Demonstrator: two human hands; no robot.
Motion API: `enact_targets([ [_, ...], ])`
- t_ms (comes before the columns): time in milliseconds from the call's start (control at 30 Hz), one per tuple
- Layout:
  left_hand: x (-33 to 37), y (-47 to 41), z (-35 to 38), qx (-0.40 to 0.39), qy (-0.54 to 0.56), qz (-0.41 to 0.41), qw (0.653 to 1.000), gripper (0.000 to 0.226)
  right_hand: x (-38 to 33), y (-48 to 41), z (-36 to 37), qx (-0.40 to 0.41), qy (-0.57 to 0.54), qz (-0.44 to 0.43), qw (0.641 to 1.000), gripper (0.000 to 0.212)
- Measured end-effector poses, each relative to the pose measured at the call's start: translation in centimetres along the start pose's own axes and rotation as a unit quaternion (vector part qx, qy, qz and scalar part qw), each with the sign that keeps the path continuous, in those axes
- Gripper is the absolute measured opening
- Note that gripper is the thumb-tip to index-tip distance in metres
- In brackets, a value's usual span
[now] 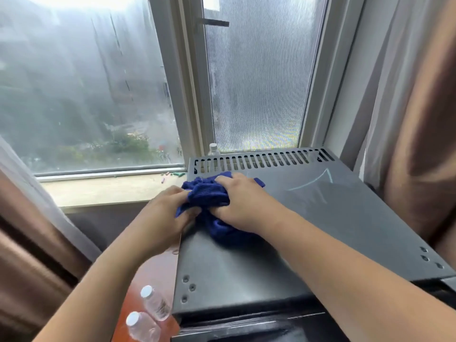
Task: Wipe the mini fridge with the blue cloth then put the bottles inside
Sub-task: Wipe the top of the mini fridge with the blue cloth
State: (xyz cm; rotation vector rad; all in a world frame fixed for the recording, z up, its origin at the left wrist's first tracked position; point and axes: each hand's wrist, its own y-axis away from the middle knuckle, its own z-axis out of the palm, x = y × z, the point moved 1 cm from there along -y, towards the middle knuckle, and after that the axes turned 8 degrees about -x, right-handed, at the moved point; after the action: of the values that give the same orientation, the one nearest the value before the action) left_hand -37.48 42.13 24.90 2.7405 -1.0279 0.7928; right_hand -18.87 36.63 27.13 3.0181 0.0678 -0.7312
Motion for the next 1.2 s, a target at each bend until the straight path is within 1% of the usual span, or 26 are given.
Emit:
enact_targets([
  [100, 1.0, -3.0, 0.3, -0.008, -0.032, 0.021, 0.999, 0.023, 1.5, -1.1, -1.0, 0.023, 0.012, 0.044, 0.999, 0.040],
  [200, 2.7, -4.0, 0.7, -0.022, -0.061, 0.054, 0.996, 0.020, 2.8, 0.2, -1.8, 0.027, 0.024, 0.077, 0.996, 0.042],
  [333, 4.8, -1.5, 1.2, -0.047, 0.005, 0.120, 0.992, 0.023, 3.2, 5.0, -1.8, 0.030, 0.039, 0.083, 0.995, 0.025],
  [400, 5.2, 0.4, 1.4, -0.056, 0.026, 0.136, 0.989, 0.024, 2.5, 7.3, -1.6, 0.019, 0.050, 0.089, 0.995, 0.027],
  [500, 4.7, 1.9, 1.5, -0.041, 0.029, 0.126, 0.991, 0.025, 1.2, 7.8, -1.1, 0.013, 0.062, 0.083, 0.995, 0.034],
  [633, 2.1, 1.2, 0.5, -0.012, 0.002, 0.081, 0.997, 0.029, -0.8, 4.3, -0.1, 0.013, 0.053, 0.064, 0.996, 0.034],
  [767, -0.7, -2.5, -1.2, 0.015, -0.031, 0.037, 0.999, 0.026, -1.5, -1.4, 0.4, 0.022, 0.040, 0.062, 0.997, 0.040],
  [833, -0.8, -5.1, -1.5, 0.007, -0.048, 0.031, 0.998, 0.026, -0.6, -3.7, 0.0, 0.032, 0.035, 0.085, 0.995, 0.042],
  [933, 0.4, -8.2, -1.5, -0.019, -0.063, 0.060, 0.996, 0.031, 1.4, -4.6, -1.2, 0.058, 0.028, 0.125, 0.990, 0.040],
  [1033, 2.0, -9.1, -1.1, -0.044, -0.071, 0.082, 0.993, 0.030, 2.6, -3.2, -1.9, 0.062, 0.034, 0.153, 0.986, 0.037],
  [1100, 2.6, -8.1, -0.6, -0.045, -0.063, 0.105, 0.991, 0.026, 2.8, -1.6, -1.8, 0.064, 0.043, 0.157, 0.985, 0.034],
  [1200, 2.5, -4.9, 0.0, -0.024, -0.047, 0.138, 0.989, 0.017, 2.2, 1.2, -1.1, 0.058, 0.029, 0.139, 0.988, 0.023],
])
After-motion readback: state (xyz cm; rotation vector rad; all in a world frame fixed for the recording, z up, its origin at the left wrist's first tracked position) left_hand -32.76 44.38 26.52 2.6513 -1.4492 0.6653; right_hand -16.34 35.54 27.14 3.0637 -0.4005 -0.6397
